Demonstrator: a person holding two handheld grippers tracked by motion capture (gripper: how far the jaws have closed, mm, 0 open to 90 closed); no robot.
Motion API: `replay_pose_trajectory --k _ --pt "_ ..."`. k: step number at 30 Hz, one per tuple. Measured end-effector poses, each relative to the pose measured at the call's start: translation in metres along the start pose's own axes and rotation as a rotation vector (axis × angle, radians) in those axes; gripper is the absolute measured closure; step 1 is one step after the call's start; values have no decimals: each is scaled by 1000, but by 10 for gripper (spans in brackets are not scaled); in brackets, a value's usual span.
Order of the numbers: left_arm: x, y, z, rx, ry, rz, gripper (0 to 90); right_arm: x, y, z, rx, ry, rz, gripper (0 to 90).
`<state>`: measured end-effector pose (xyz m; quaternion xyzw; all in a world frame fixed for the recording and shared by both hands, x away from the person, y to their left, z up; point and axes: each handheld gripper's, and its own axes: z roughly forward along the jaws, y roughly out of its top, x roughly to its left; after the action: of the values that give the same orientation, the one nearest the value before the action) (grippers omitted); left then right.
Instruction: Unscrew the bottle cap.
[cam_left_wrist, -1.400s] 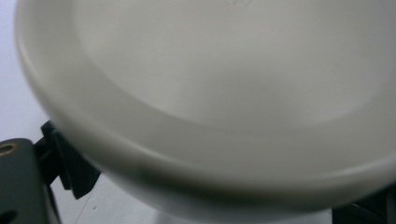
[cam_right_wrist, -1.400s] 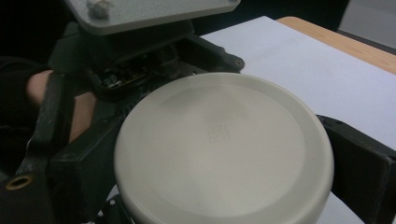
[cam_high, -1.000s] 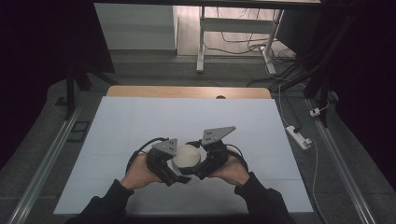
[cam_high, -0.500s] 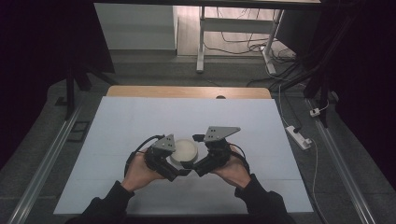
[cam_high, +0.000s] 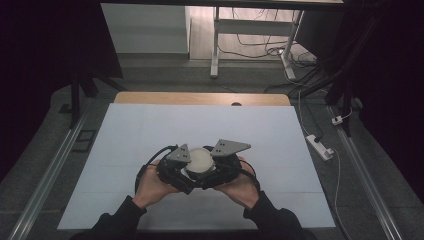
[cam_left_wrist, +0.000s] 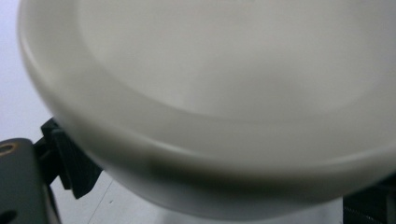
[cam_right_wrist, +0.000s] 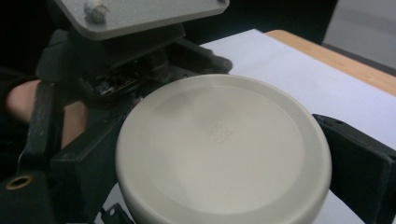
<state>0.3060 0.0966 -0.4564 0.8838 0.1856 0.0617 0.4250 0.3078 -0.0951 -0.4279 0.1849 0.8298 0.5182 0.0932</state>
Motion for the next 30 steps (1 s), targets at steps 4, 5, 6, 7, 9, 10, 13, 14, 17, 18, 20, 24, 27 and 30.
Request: replay_pose_trajectory --k 4,5,6,7,9,10,13,14,17,18,20,24,27,30 --pt "2 -1 -1 -9 -74 21 74 -6 1 -3 6 80 -6 72" --pt "2 -1 -2 -7 -95 31 73 -7 1 -4 9 109 -11 72" --pt "2 -1 -2 -5 -113 42 73 -9 1 -4 13 141 -16 73" --pt "2 -1 -2 -3 -135 49 73 -11 1 -5 19 170 -22 72" --pt "1 -1 -1 0 -178 75 74 -14 0 -6 27 242 -32 72" --pt "1 -1 -1 2 -197 89 74 -15 0 -7 28 271 -42 72" --pt "0 -2 0 -3 -268 117 73 -18 -1 -9 32 356 -69 72" --pt "-1 -2 0 0 -270 128 73 -18 -2 -9 30 379 -77 71" --pt "-3 -1 1 2 -251 126 73 -19 -3 -10 30 406 -93 68" --pt "-3 0 0 -3 -235 115 73 -19 -3 -11 27 390 -91 65" --pt "-1 0 -1 -11 -201 85 73 -18 -1 -13 9 351 -86 5" --pt "2 0 -3 -13 -93 14 73 -17 4 -19 -12 197 -69 0" --pt "1 0 -3 1 -13 -14 74 -13 6 -19 -9 112 -34 0" --pt "-1 1 -1 16 41 -24 73 -8 6 -13 2 49 -5 0"
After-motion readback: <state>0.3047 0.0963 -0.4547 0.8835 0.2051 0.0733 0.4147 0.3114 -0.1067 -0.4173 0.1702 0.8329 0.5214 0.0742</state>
